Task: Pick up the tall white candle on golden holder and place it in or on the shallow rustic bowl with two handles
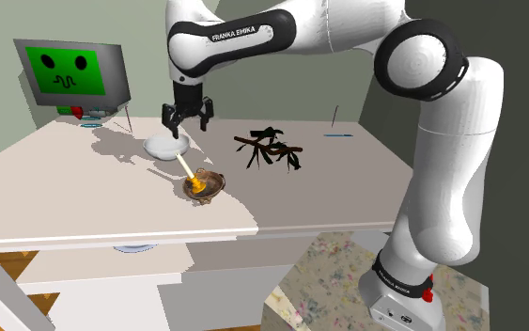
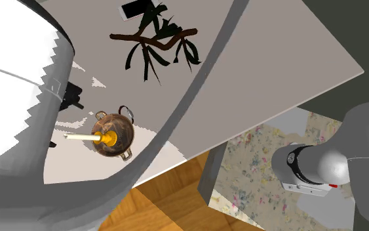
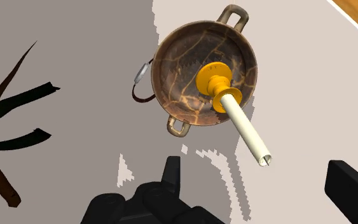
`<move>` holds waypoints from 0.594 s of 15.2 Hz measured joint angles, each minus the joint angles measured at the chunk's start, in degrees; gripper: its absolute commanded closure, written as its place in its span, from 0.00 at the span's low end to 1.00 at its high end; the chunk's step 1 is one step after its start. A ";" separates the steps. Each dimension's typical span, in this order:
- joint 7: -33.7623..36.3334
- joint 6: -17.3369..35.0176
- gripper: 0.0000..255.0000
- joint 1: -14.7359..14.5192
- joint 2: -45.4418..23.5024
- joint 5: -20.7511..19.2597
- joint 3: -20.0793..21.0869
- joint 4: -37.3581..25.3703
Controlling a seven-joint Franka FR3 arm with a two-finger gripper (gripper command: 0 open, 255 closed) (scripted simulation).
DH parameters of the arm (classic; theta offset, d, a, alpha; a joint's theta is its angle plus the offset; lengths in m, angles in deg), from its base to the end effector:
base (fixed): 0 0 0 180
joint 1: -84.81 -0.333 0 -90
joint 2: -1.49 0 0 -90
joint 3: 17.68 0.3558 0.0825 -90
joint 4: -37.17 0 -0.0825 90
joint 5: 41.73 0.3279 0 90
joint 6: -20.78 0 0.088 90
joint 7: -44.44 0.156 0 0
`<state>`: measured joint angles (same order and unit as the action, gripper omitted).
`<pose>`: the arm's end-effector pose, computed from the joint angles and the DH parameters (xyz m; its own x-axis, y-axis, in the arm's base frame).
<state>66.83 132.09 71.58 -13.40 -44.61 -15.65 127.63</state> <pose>0.5934 0.1536 0.5026 0.9878 -0.1095 0.1109 -0.1099 -0.9939 -0.0031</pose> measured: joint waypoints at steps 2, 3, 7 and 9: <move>-0.18 -2.84 0.00 0.04 0.62 0.08 -0.01 -2.26; -0.15 -3.65 0.00 -0.02 0.67 0.07 0.02 -3.02; -0.14 -4.67 0.00 -0.05 0.60 0.08 0.04 -4.05; -0.14 -4.72 0.00 -0.05 0.61 0.08 0.04 -4.08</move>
